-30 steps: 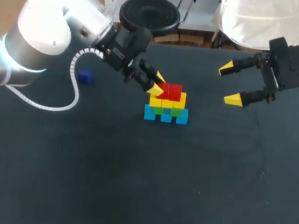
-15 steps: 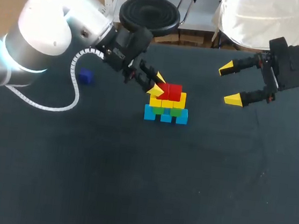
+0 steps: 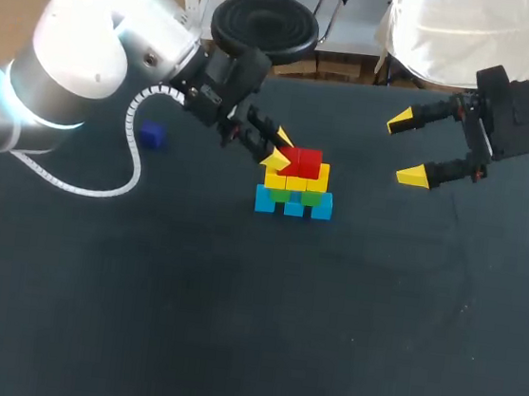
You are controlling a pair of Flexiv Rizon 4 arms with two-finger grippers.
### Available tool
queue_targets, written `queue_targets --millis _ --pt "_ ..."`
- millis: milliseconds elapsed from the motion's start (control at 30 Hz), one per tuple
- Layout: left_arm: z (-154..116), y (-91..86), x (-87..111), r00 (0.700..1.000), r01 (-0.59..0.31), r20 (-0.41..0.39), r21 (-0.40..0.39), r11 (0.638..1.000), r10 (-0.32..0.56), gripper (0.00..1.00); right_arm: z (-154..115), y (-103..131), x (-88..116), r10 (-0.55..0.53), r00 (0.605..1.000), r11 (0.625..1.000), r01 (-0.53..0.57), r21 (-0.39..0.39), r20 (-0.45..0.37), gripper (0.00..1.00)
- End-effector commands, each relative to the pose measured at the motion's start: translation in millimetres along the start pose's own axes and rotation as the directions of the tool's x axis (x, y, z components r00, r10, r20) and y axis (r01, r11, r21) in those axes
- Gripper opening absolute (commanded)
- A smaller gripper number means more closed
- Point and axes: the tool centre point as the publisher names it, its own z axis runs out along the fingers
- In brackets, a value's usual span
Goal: Place the blue cubes, place green cubes on the blue cubes, place the yellow cubes on the green cubes, then place the red cubes on the yellow cubes, and place purple cube on the red cubes.
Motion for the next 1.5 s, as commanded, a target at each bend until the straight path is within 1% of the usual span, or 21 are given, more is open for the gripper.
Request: queue_targets --millis 33,1133,1200,1233,1267,1333,1367,1433,1467,1500 --pt "1.8 0.4 -0.5 1.0 0.001 -0.002 0.0 1.0 -0.001 0.0 0.0 0.7 0.2 -0.001 1.0 1.0 0.001 0.002 0.001 1.0" --pt "2.7 1.0 1.1 1.0 0.014 -0.007 -0.011 1.0 -0.014 0.0 0.0 0.7 0.2 -0.001 1.0 1.0 0.001 0.002 0.001 1.0" --pt "2.9 1.1 1.4 1.0 0.017 -0.008 -0.011 1.0 -0.017 0.08 0.0 0.7 0.2 -0.001 1.0 1.0 0.001 0.002 0.001 1.0" --pt "3.1 1.1 1.6 1.0 0.017 -0.008 -0.011 1.0 -0.017 0.1 0.0 0.7 0.2 -0.001 1.0 1.0 0.001 0.002 0.001 1.0" --pt "3.8 1.5 2.0 1.0 0.017 -0.01 -0.011 1.0 -0.017 0.09 0.0 0.7 0.2 -0.001 1.0 1.0 0.001 0.002 0.001 1.0" --pt "4.4 1.8 2.5 1.0 0.019 -0.012 -0.01 1.0 -0.019 0.12 0.0 0.7 0.2 -0.001 1.0 1.0 0.001 0.002 0.001 1.0" --pt "4.4 1.8 2.5 1.0 0.02 -0.013 -0.011 1.0 -0.02 0.16 0.0 0.7 0.2 -0.001 1.0 1.0 0.001 0.002 0.001 1.0" --pt "4.5 1.9 2.5 1.0 0.023 -0.012 -0.014 1.0 -0.023 0.32 0.0 0.7 0.2 -0.001 1.0 1.0 0.001 0.002 0.001 1.0" --pt "4.4 1.9 2.4 1.0 0.024 -0.012 -0.015 1.0 -0.024 0.38 0.0 0.7 0.2 -0.001 1.0 1.0 0.001 0.002 0.001 1.0" --pt "4.2 2.0 2.3 1.0 0.025 -0.011 -0.016 1.0 -0.025 0.41 0.0 0.7 0.2 -0.001 1.0 1.0 0.001 0.002 0.001 1.0"
